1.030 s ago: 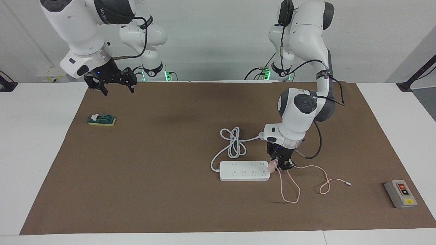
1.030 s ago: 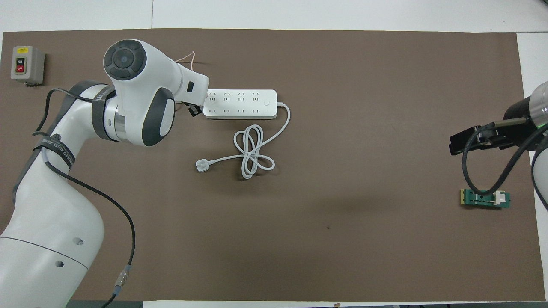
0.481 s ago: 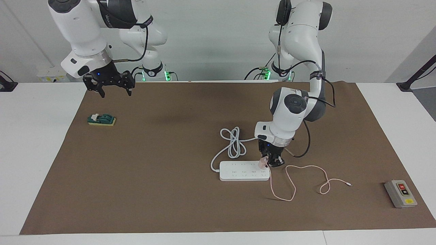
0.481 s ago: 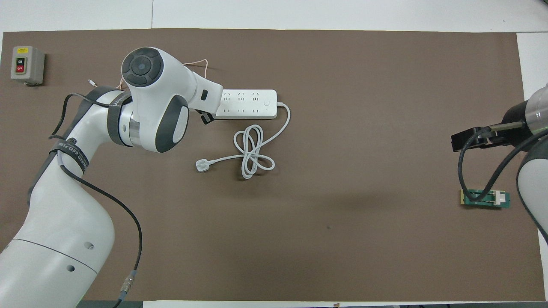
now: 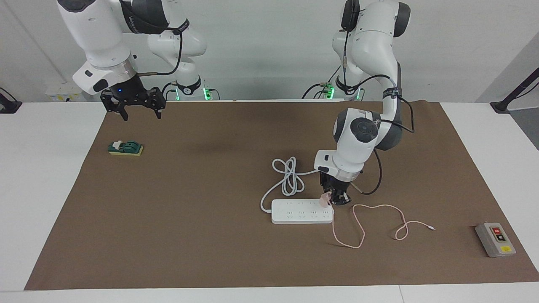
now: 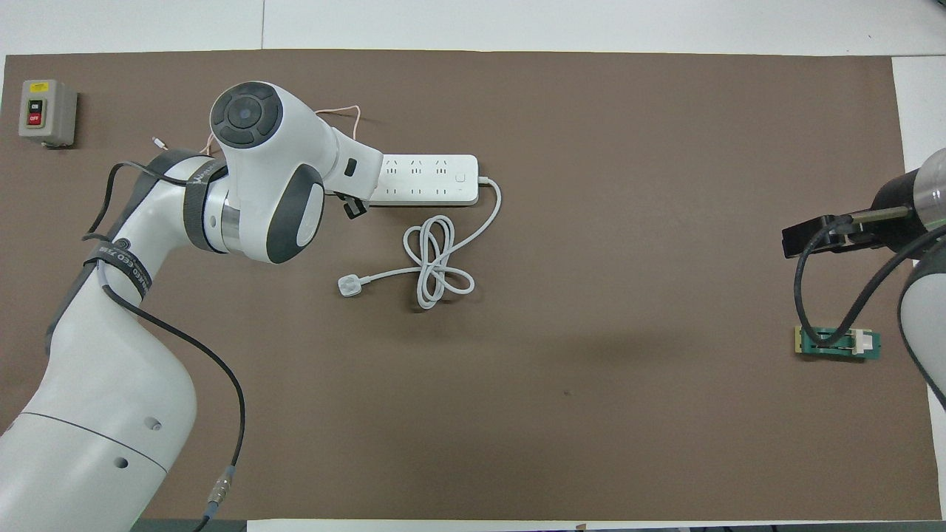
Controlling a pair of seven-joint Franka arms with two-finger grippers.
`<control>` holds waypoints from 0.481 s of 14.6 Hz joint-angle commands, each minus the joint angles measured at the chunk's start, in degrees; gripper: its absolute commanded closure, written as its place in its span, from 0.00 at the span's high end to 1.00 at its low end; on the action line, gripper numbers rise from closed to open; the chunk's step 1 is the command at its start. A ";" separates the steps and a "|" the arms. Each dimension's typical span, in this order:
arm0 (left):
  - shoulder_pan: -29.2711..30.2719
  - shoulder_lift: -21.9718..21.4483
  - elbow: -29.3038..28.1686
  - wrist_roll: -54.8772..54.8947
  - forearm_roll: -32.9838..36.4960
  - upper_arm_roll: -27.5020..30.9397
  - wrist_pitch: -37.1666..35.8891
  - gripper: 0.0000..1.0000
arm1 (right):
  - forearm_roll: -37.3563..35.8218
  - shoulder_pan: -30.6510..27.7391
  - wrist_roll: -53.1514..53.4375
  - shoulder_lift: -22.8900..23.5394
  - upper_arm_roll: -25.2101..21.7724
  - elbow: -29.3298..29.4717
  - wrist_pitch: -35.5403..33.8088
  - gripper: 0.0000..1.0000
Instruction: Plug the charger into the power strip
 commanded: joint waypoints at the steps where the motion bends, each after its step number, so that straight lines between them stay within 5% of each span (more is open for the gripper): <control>1: -0.50 -1.96 -1.73 1.35 0.07 0.49 -0.86 0.00 | 0.60 -1.32 0.73 -0.10 1.08 0.55 -1.57 1.00; 7: -0.15 -1.78 -1.73 3.81 2.87 0.50 -0.16 0.00 | 0.69 -1.06 0.91 -0.27 1.08 0.64 -2.02 1.00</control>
